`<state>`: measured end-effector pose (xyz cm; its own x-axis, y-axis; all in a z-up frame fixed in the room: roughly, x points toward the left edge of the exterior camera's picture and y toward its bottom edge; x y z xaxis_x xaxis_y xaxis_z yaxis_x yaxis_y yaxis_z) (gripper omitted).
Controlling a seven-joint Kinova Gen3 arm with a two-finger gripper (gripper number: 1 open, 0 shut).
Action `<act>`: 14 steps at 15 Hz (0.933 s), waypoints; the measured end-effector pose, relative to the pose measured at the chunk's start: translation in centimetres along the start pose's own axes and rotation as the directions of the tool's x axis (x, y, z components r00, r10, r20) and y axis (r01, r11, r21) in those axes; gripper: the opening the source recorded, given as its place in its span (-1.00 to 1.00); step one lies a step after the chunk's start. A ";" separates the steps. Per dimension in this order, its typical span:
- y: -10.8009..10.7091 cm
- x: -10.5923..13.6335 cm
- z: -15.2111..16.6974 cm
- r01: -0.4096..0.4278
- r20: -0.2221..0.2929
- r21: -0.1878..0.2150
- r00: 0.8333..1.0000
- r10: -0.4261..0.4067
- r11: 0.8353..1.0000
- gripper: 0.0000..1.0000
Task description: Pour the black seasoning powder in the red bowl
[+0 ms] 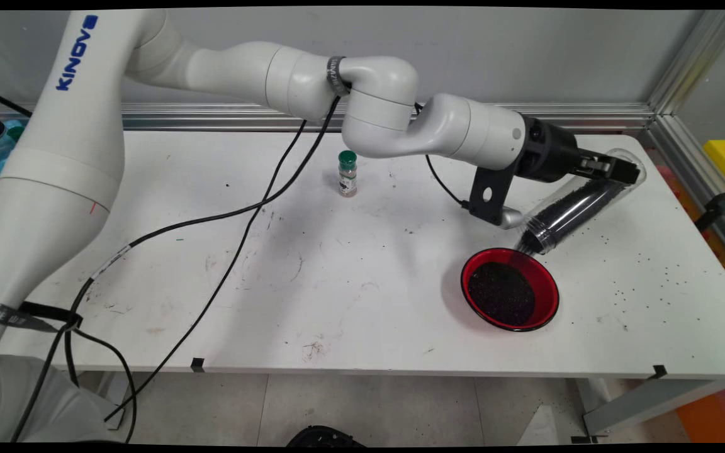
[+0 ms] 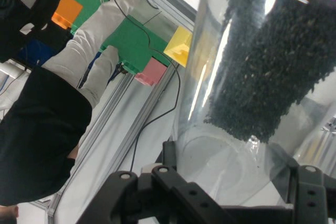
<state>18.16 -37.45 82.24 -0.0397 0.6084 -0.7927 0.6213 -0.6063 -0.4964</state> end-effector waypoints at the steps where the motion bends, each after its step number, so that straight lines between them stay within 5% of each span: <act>1: 0.0 0.0 0.0 -0.001 0.000 0.001 1.000 0.001 1.000 -1.00; 14: -0.5 0.0 0.2 -0.028 0.007 0.017 1.000 0.028 0.999 -1.00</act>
<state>17.69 -37.30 82.38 -0.0272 0.5875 -0.8088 0.6085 -0.6322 -0.4797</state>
